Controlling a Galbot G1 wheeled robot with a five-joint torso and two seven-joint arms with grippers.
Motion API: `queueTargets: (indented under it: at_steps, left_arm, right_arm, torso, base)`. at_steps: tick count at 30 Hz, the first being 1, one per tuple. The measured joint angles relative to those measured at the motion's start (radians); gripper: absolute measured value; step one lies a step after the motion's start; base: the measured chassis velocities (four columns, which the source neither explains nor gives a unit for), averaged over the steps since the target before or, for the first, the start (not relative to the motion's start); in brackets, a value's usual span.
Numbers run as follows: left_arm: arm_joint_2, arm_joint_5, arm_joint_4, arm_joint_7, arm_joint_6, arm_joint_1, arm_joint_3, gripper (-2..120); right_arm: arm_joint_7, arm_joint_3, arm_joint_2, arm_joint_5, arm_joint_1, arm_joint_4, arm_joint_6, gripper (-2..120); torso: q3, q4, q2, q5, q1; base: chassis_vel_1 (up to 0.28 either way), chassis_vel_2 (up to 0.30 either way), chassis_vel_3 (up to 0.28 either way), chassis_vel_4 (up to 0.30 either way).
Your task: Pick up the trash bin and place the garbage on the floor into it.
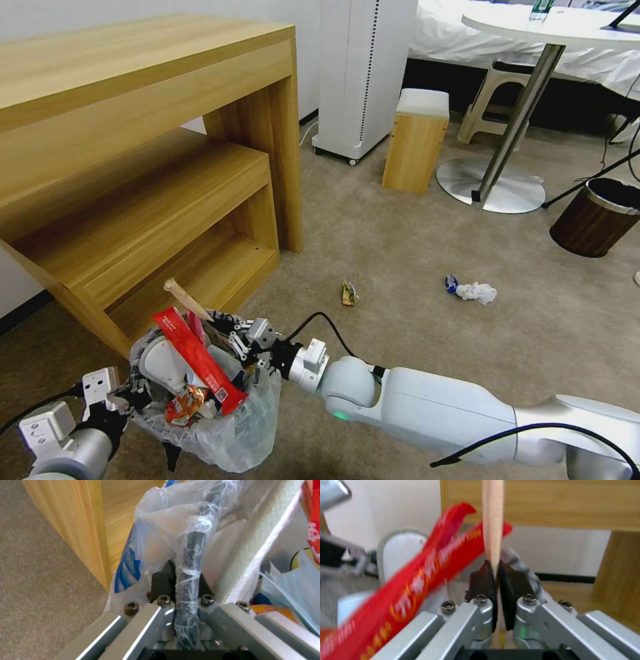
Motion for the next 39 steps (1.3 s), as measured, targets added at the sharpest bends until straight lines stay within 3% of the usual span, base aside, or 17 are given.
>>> queueTargets:
  at_steps: [18, 24, 34, 36, 38, 39]
  left_arm:
    - [-0.004, 0.000, 0.009, -0.002, 0.002, -0.008, 0.000, 0]
    - [-0.002, -0.002, 0.012, -0.002, 0.003, -0.006, -0.002, 0]
    - [0.003, -0.002, 0.005, -0.001, 0.015, 0.010, -0.009, 0]
    - [0.004, 0.002, 0.005, 0.001, 0.020, 0.014, -0.008, 0]
    - [0.004, 0.003, 0.005, 0.002, 0.021, 0.014, -0.008, 0]
    - [0.004, 0.009, 0.005, 0.008, 0.022, 0.016, -0.005, 0]
  right_arm:
    - [0.013, 0.006, -0.020, -0.018, -0.001, 0.031, 0.016, 72]
    - [0.031, 0.089, -0.028, 0.014, -0.013, 0.089, 0.010, 96]
    - [0.064, 0.258, -0.085, 0.097, -0.055, 0.177, -0.037, 100]
    - [0.152, 0.351, -0.117, 0.106, -0.087, 0.197, -0.096, 100]
    - [0.177, 0.371, -0.123, 0.107, -0.094, 0.200, -0.111, 100]
    - [0.257, 0.422, -0.139, 0.101, -0.115, 0.207, -0.156, 100]
  torso:
    - [0.000, 0.0000, 0.000, -0.0001, 0.000]
    - [0.000, 0.0000, 0.000, -0.0001, 0.000]
    - [0.000, -0.0002, 0.000, -0.0001, 0.000]
    - [0.000, 0.0001, 0.000, 0.0000, 0.000]
    - [0.000, 0.0001, 0.000, 0.0000, 0.000]
    - [0.000, 0.0000, 0.000, 0.0001, 0.000]
  base:
    - [0.000, 0.000, 0.000, 0.000]
    - [0.000, 0.000, 0.000, 0.000]
    - [0.000, 0.000, 0.000, 0.000]
    - [0.000, 0.000, 0.000, 0.000]
    - [0.000, 0.000, 0.000, 0.000]
    - [0.000, 0.000, 0.000, 0.000]
